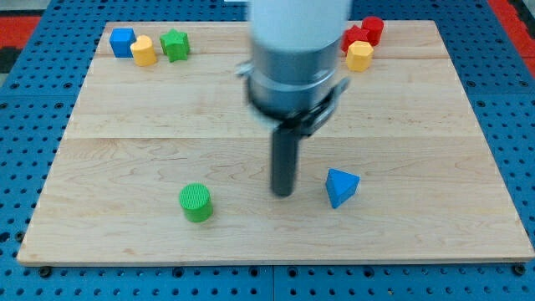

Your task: Move the green circle towards the bottom of the yellow heart

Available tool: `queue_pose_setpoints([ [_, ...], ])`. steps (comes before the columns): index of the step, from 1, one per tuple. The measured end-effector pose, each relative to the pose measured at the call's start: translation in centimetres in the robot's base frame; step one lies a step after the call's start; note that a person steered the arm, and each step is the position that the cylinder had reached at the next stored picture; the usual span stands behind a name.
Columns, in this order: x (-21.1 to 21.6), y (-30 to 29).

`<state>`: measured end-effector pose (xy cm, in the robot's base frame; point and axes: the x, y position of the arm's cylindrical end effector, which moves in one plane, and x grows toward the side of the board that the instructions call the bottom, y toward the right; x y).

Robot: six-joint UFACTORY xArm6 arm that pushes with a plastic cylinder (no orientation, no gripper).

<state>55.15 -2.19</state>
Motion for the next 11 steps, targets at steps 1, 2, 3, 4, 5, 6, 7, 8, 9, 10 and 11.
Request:
queue_pose_setpoints([
  [1, 1.7, -9.1],
  [2, -0.9, -10.8],
  [3, 0.9, -9.3],
  [4, 4.0, -8.2],
  [5, 4.0, -16.3],
  [6, 2.6, -14.9],
  [7, 1.1, -13.4],
  [8, -3.5, -16.0],
  [9, -3.4, -16.4],
  [10, -3.3, -19.4],
  [11, -6.7, -19.2],
])
